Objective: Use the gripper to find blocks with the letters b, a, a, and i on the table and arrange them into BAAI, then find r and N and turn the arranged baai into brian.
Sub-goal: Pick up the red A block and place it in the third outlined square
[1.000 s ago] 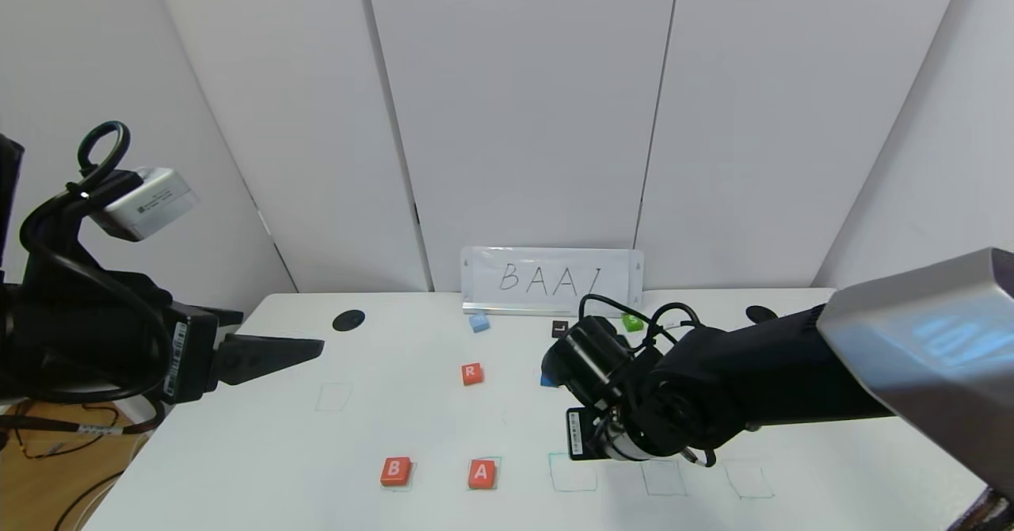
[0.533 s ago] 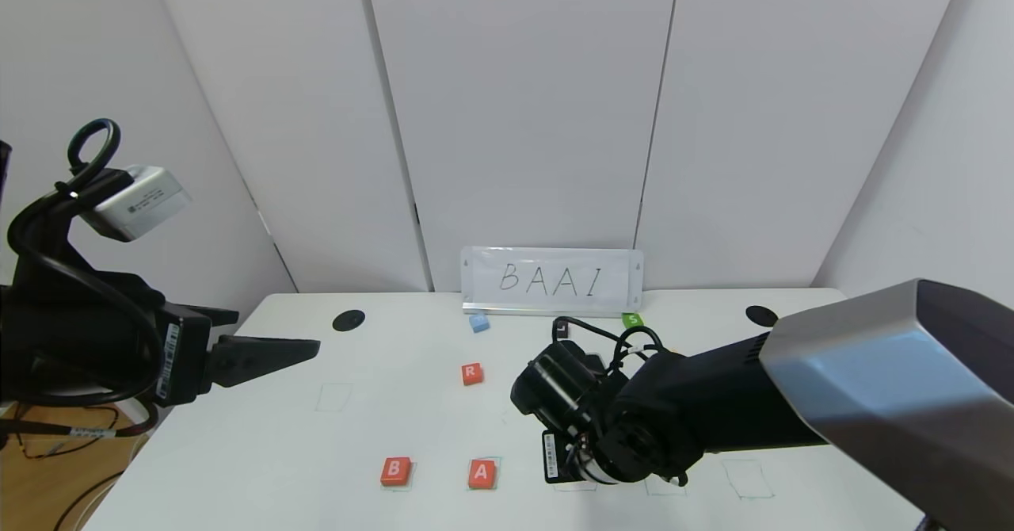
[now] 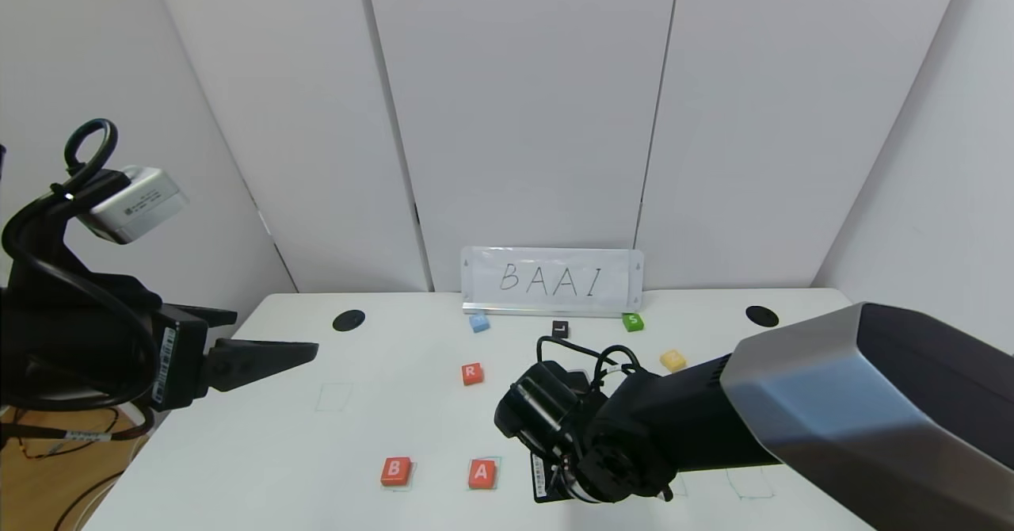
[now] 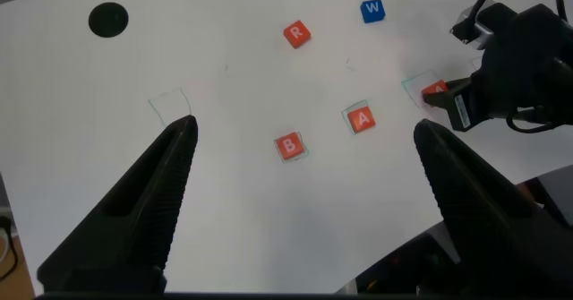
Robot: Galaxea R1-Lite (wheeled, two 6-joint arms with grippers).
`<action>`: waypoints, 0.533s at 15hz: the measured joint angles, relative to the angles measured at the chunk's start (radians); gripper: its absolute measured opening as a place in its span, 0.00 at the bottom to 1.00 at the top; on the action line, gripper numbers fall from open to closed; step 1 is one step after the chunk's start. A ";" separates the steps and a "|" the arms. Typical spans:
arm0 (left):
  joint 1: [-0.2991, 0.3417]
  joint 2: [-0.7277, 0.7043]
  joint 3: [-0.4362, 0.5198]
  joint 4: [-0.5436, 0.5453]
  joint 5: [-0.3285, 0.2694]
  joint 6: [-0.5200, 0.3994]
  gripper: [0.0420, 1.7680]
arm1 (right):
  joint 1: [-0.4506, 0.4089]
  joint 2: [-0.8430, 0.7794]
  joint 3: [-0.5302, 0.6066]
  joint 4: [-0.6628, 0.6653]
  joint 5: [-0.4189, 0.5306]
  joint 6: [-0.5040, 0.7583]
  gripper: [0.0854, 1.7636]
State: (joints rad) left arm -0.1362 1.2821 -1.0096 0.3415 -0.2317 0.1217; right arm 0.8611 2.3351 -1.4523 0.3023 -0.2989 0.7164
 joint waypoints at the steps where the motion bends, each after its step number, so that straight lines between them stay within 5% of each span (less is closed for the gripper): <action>1: 0.000 0.000 0.000 0.002 0.000 0.000 0.97 | -0.001 0.006 -0.003 0.000 0.000 0.002 0.27; 8: -0.013 0.000 0.006 -0.002 0.000 0.001 0.97 | -0.009 0.033 -0.010 -0.004 -0.038 0.006 0.27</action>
State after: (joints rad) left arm -0.1496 1.2821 -1.0034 0.3391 -0.2315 0.1228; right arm 0.8523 2.3679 -1.4619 0.2985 -0.3368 0.7228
